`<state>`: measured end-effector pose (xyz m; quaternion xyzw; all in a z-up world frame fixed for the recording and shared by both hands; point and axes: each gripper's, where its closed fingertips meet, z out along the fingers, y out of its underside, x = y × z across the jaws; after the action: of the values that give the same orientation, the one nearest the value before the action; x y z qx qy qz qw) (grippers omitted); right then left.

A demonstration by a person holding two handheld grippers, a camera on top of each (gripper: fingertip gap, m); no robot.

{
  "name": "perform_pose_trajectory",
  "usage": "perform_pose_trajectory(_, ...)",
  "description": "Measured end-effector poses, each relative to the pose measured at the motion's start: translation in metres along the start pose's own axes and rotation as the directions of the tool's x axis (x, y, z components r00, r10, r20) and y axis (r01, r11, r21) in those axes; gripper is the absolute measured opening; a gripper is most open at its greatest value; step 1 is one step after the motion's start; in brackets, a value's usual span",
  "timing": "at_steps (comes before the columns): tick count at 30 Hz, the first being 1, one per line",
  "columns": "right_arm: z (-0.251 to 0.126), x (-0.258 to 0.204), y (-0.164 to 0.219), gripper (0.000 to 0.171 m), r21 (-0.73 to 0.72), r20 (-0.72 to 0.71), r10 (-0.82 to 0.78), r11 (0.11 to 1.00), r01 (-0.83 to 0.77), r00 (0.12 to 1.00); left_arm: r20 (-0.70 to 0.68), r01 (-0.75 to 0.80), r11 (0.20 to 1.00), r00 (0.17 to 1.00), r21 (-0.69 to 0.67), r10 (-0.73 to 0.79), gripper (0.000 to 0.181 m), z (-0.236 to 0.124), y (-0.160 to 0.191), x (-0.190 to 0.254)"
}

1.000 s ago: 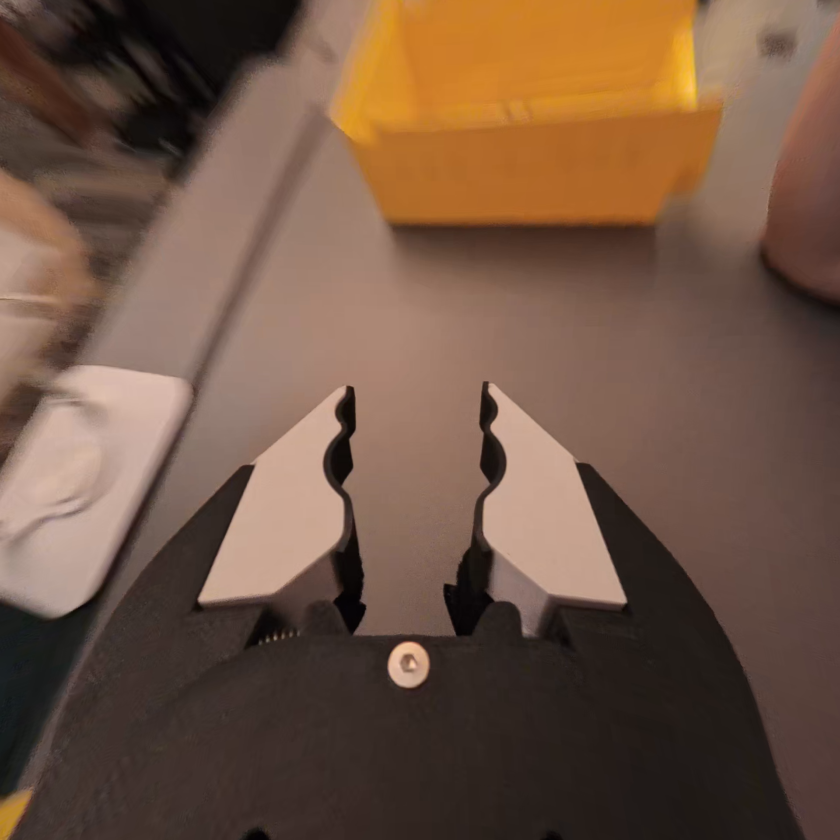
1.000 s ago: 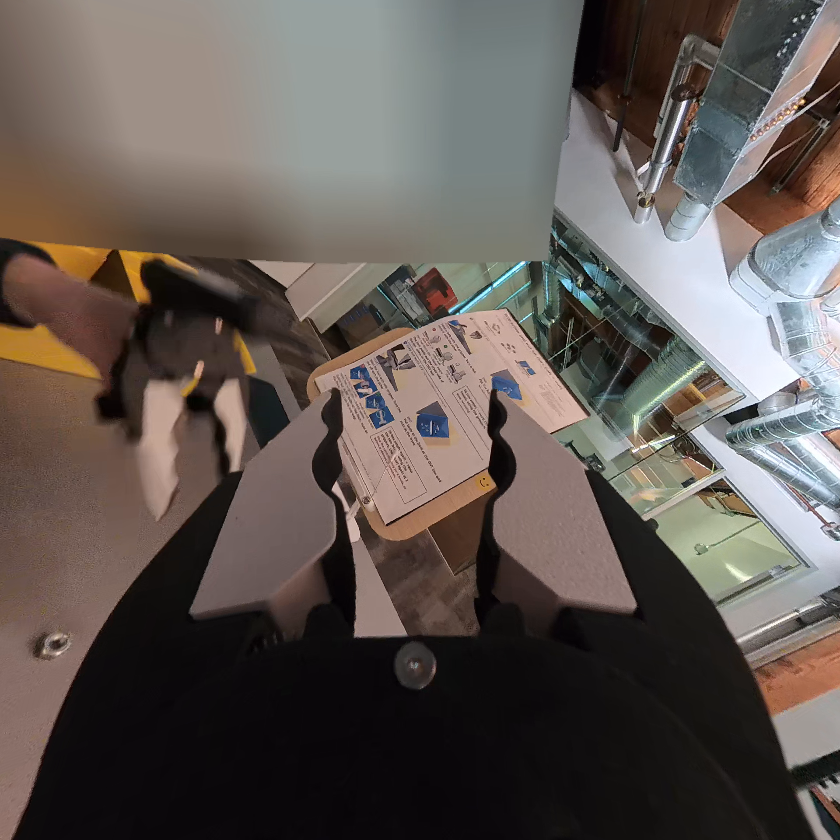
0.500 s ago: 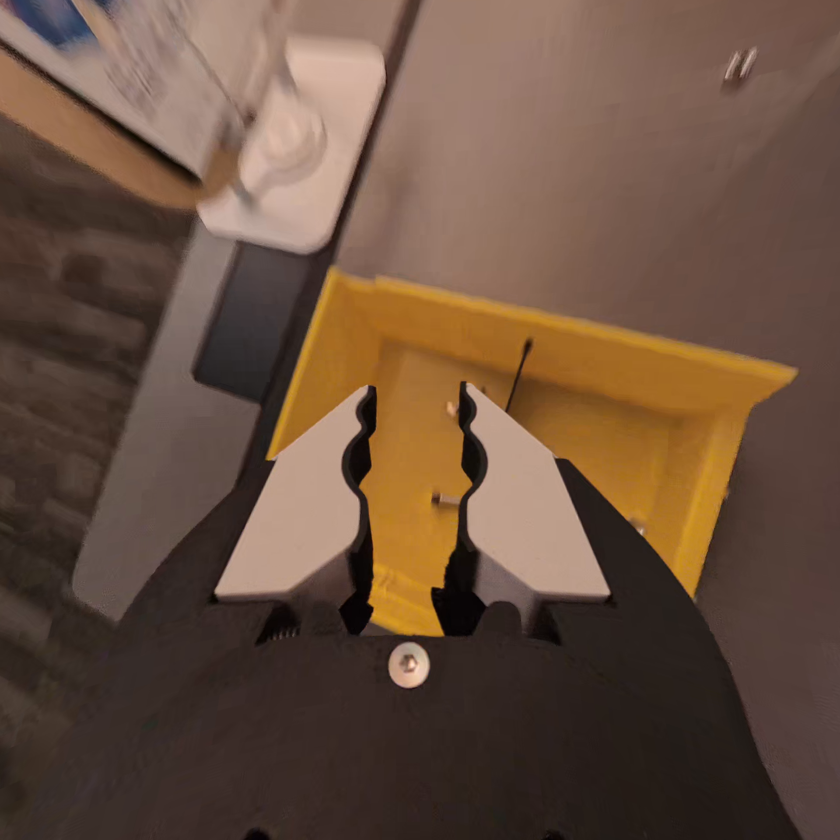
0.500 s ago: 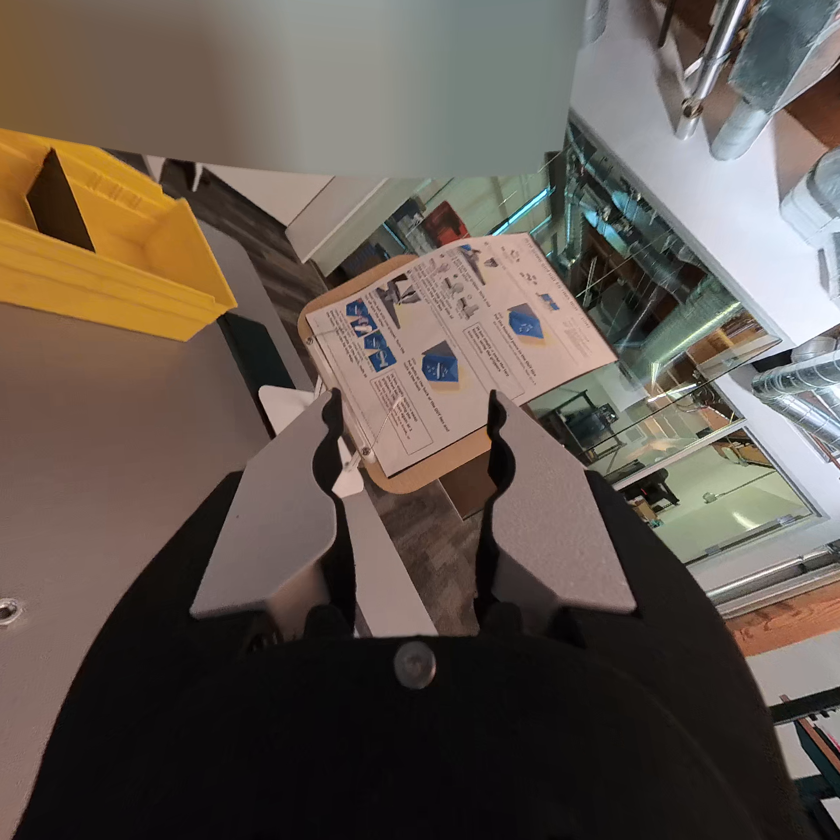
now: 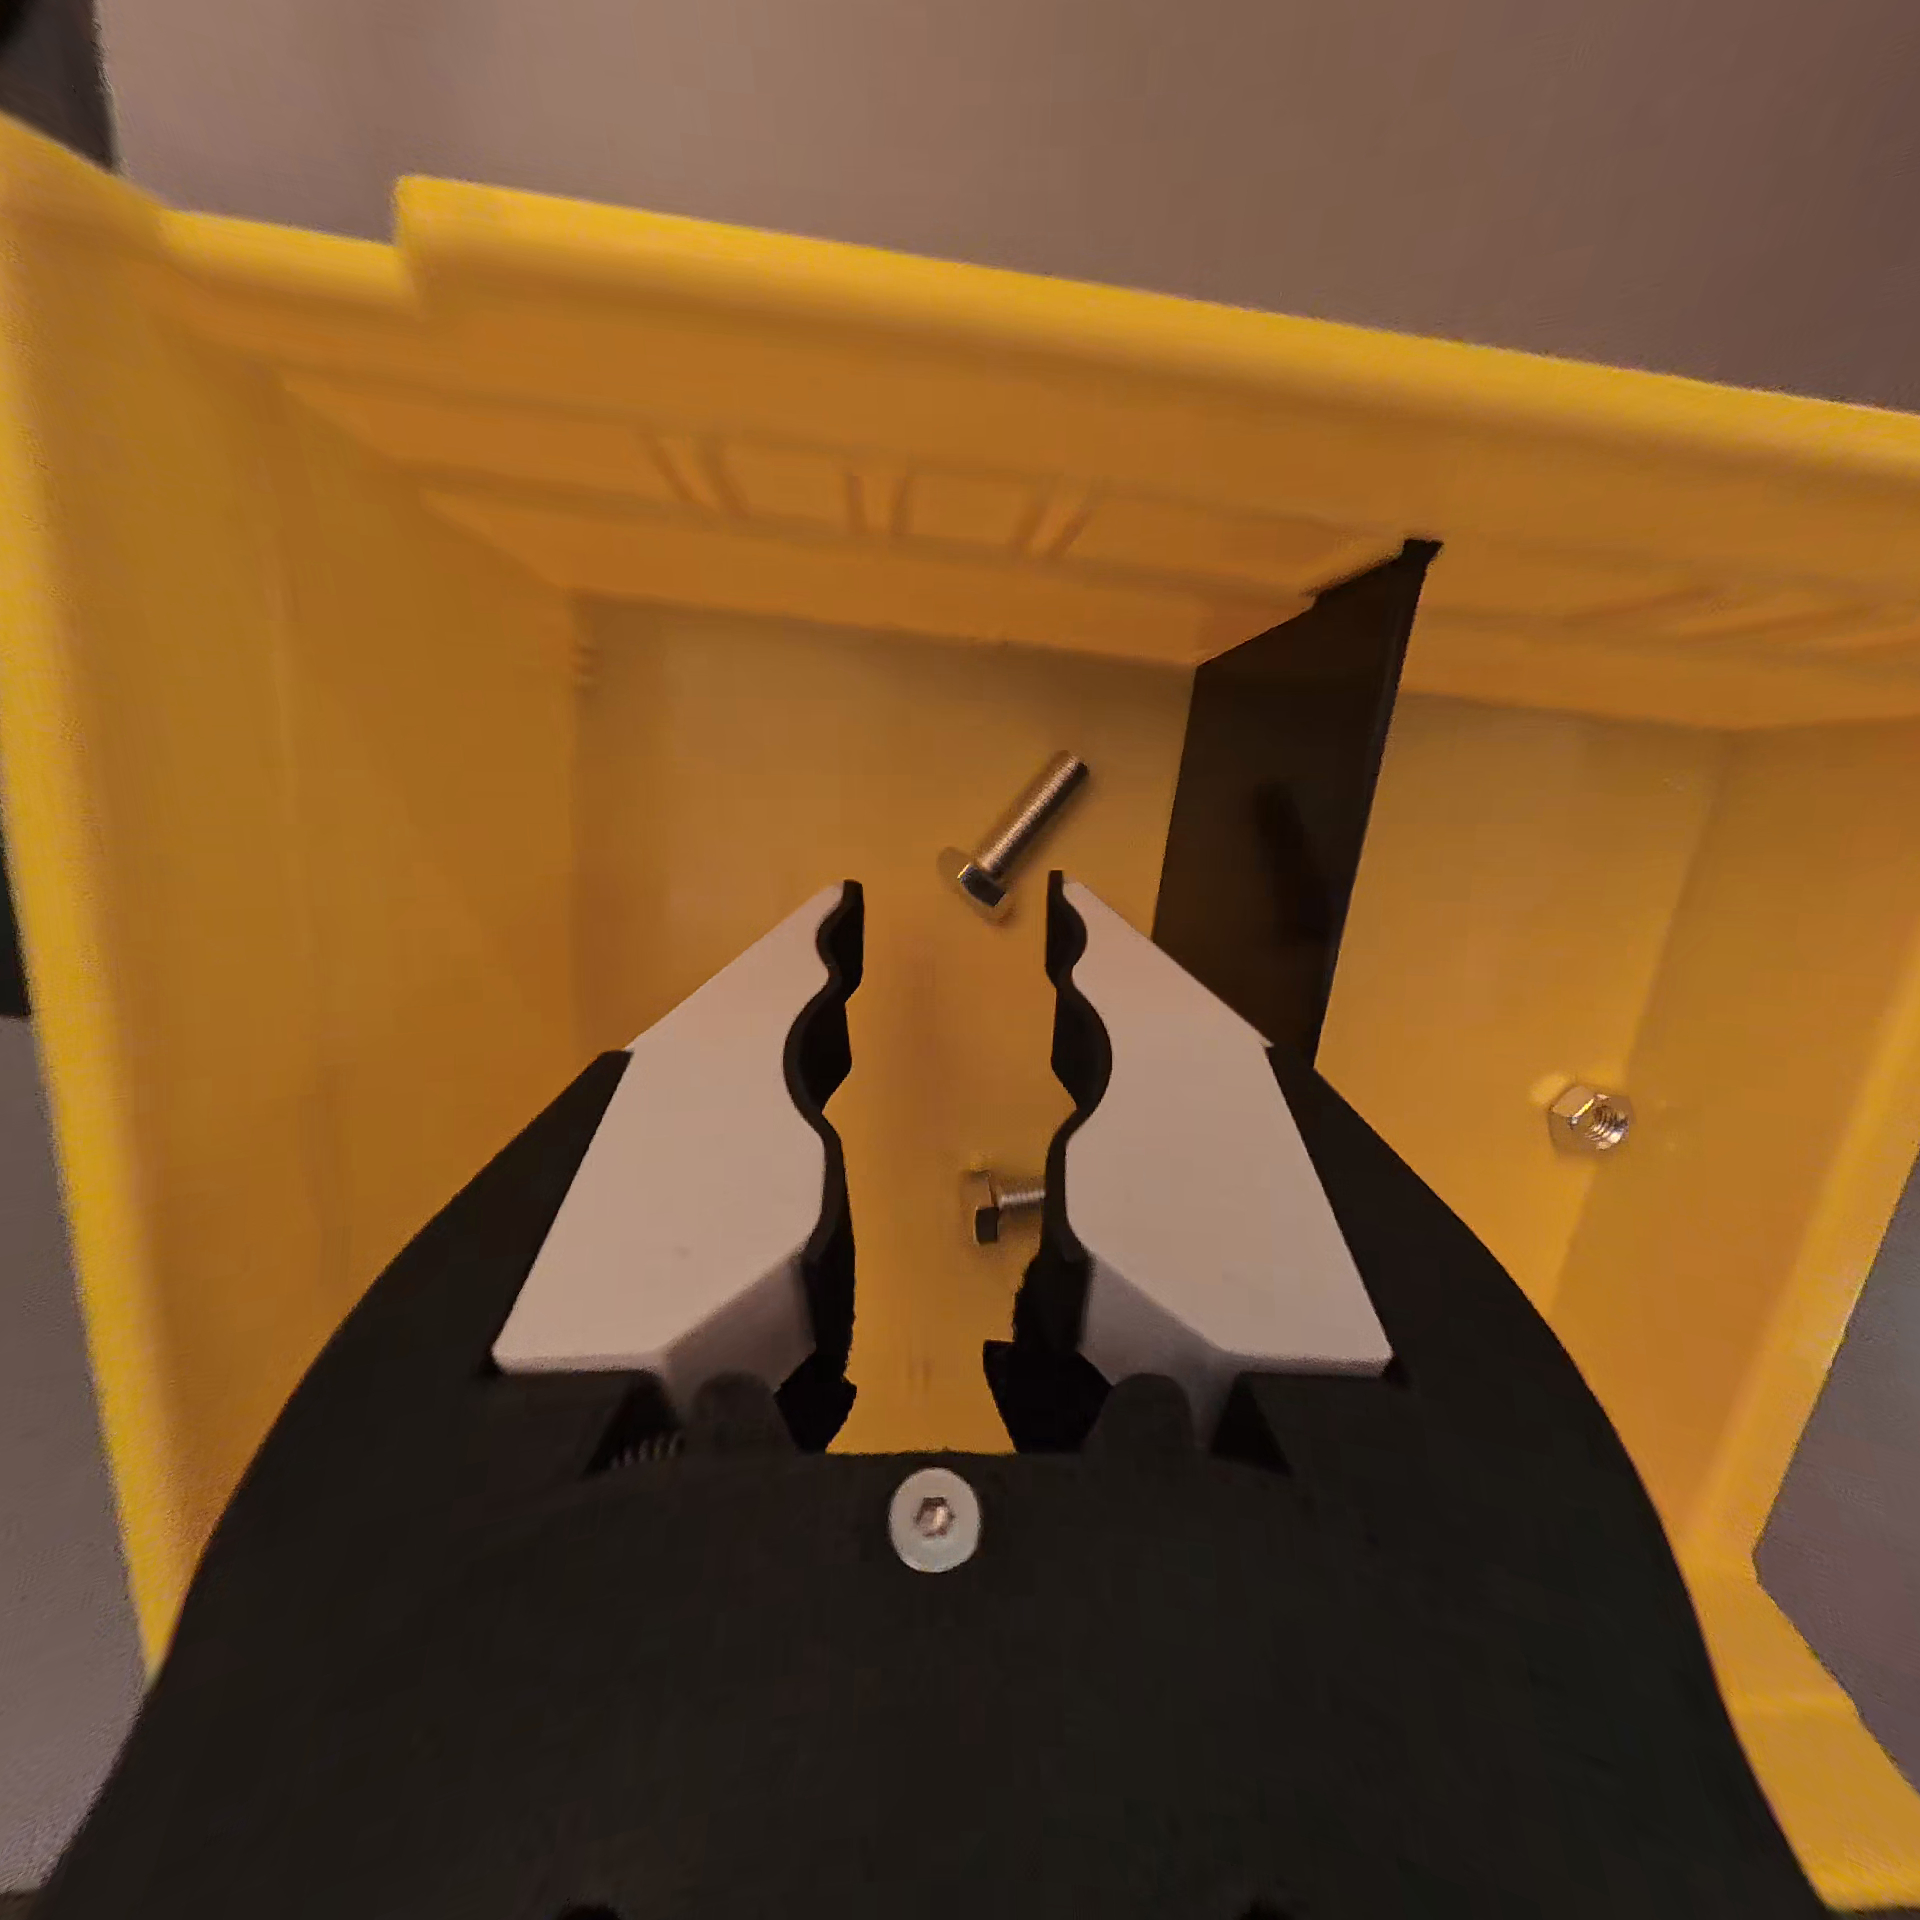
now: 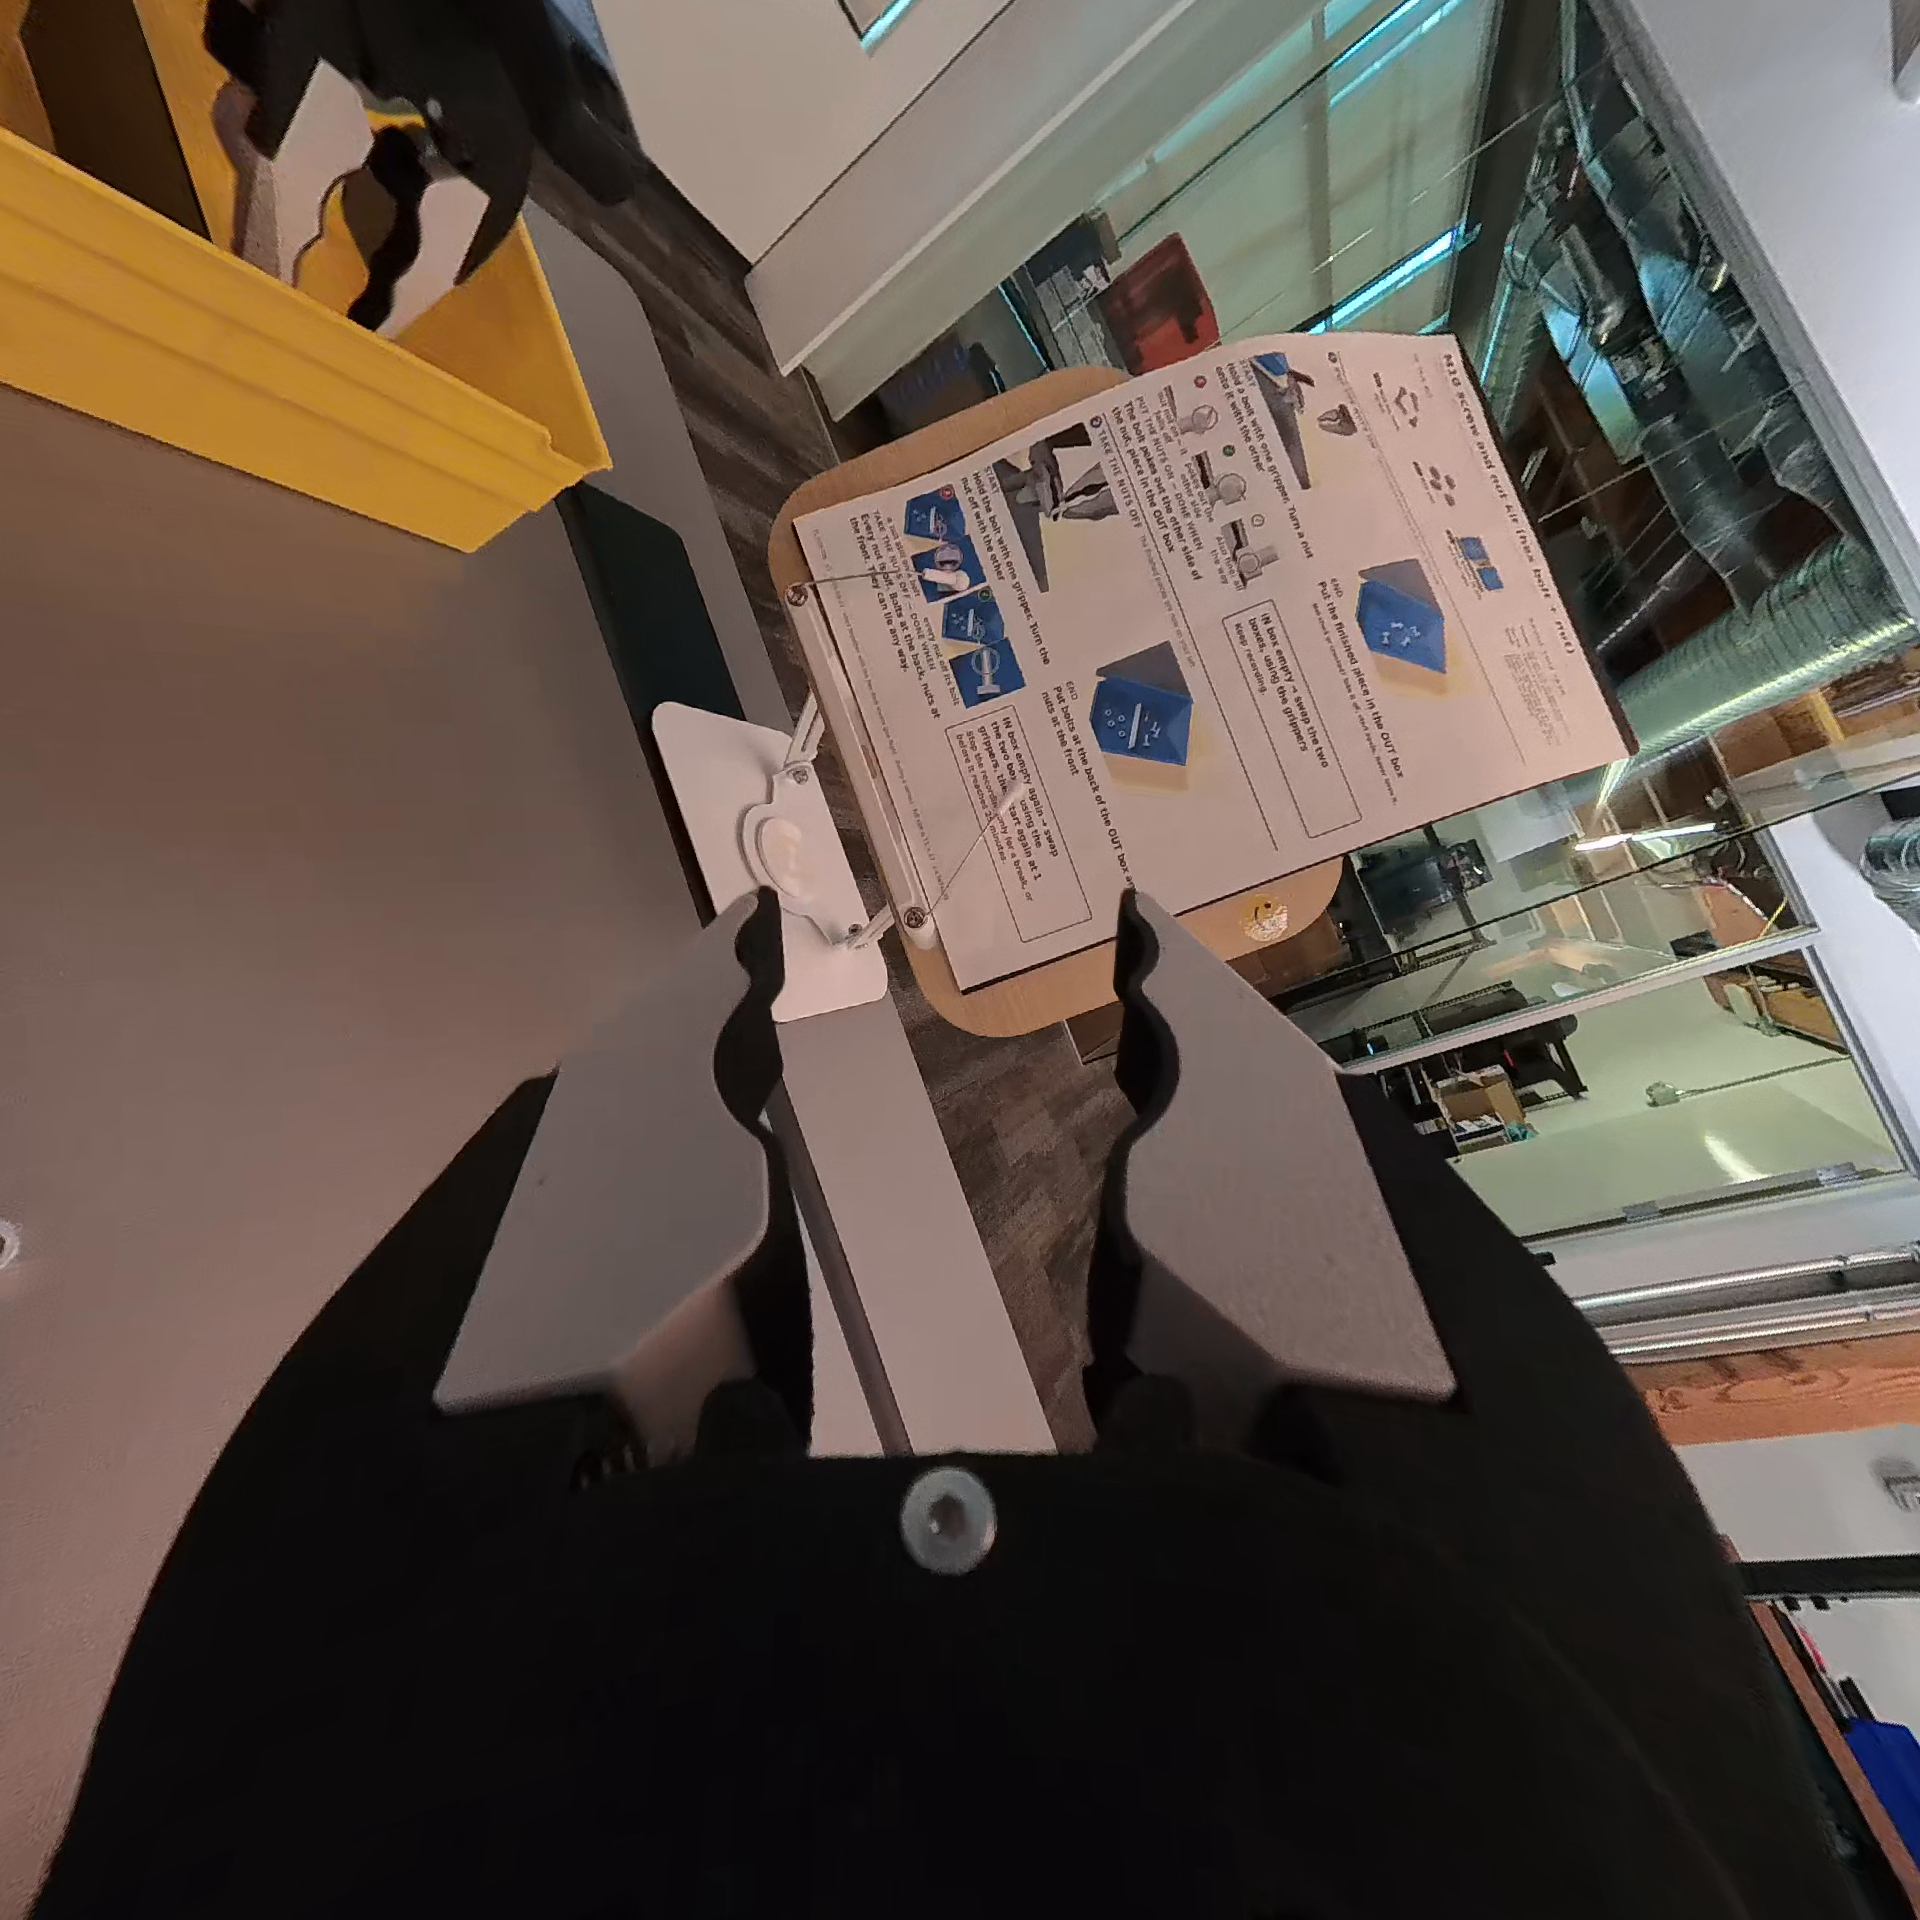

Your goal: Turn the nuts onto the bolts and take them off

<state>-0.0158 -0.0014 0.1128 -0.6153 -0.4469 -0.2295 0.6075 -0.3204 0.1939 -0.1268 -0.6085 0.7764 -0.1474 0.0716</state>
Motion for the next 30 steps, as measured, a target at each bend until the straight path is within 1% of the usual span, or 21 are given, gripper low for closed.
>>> perform_pose_trajectory(2,-0.001,0.002,0.001,0.064,0.0,-0.003,0.006,1.0,-0.006,1.0,-0.021,-0.011,1.0,1.0,-0.017,0.011,0.033,0.008,0.002,0.002)
perform_pose_trajectory(5,-0.002,0.004,0.004,0.064,-0.005,-0.01,0.013,1.0,-0.013,1.0,-0.085,0.037,0.999,0.996,-0.038,-0.04,0.03,0.017,0.003,0.008)
perform_pose_trajectory(7,-0.002,0.004,0.005,0.064,-0.012,-0.009,0.008,1.0,-0.009,1.0,-0.099,0.037,0.997,0.994,-0.064,-0.044,0.027,0.022,0.005,0.01)
perform_pose_trajectory(9,-0.002,0.002,0.005,0.064,-0.014,-0.003,0.005,1.0,-0.005,1.0,-0.064,-0.012,0.997,0.998,-0.07,0.007,0.019,0.027,0.006,0.007)
perform_pose_trajectory(11,-0.003,0.002,0.005,0.064,-0.011,0.001,0.003,1.0,-0.003,1.0,-0.042,-0.04,0.996,0.998,-0.074,0.037,0.018,0.028,0.006,0.006)
perform_pose_trajectory(13,-0.005,0.003,0.005,0.064,-0.01,-0.001,0.002,1.0,-0.002,1.0,-0.026,-0.022,0.994,0.999,-0.103,0.019,0.017,0.026,0.009,0.004)
perform_pose_trajectory(15,-0.008,0.005,0.004,0.064,-0.002,-0.006,0.005,1.0,-0.005,1.0,0.031,0.011,0.994,0.999,-0.112,-0.008,0.017,0.02,0.013,-0.004)
perform_pose_trajectory(17,-0.012,0.009,0.003,0.064,0.011,-0.018,0.011,1.0,-0.011,1.0,0.112,0.057,0.995,0.993,-0.083,-0.048,0.017,0.004,0.013,-0.012)
perform_pose_trajectory(18,-0.014,0.011,0.002,0.064,0.019,-0.026,0.019,1.0,-0.019,0.999,0.156,0.083,0.995,0.985,-0.046,-0.075,0.016,-0.007,0.01,-0.016)
perform_pose_trajectory(19,-0.016,0.014,0.001,0.063,0.026,-0.038,0.034,0.999,-0.033,0.999,0.204,0.107,0.994,0.973,0.009,-0.107,0.016,-0.021,0.005,-0.02)
perform_pose_trajectory(21,-0.016,0.021,-0.001,0.063,0.045,-0.061,0.077,0.996,-0.074,0.995,0.277,0.145,0.974,0.942,0.174,-0.19,0.016,-0.055,-0.018,-0.022)
perform_pose_trajectory(23,-0.013,0.021,-0.011,0.06,0.108,-0.045,0.144,0.985,-0.138,0.989,0.298,0.166,0.914,0.911,0.371,-0.286,0.016,-0.09,-0.051,-0.012)
perform_pose_trajectory(25,-0.005,0.013,-0.026,0.059,0.181,0.02,0.234,0.955,-0.234,0.972,0.249,0.168,0.809,0.899,0.564,-0.36,0.015,-0.12,-0.094,0.01)
perform_pose_trajectory(27,0.004,0.0,-0.046,0.055,0.253,0.119,0.316,0.907,-0.337,0.941,0.148,0.167,0.669,0.91,0.724,-0.388,0.015,-0.142,-0.141,0.042)
perform_pose_trajectory(29,0.011,-0.018,-0.069,0.052,0.313,0.267,0.391,0.829,-0.463,0.881,0.014,0.18,0.528,0.939,0.83,-0.342,0.015,-0.153,-0.188,0.082)
perform_pose_trajectory(30,0.011,-0.027,-0.079,0.047,0.324,0.345,0.419,0.787,-0.525,0.84,-0.047,0.194,0.463,0.95,0.865,-0.309,0.016,-0.156,-0.209,0.1)
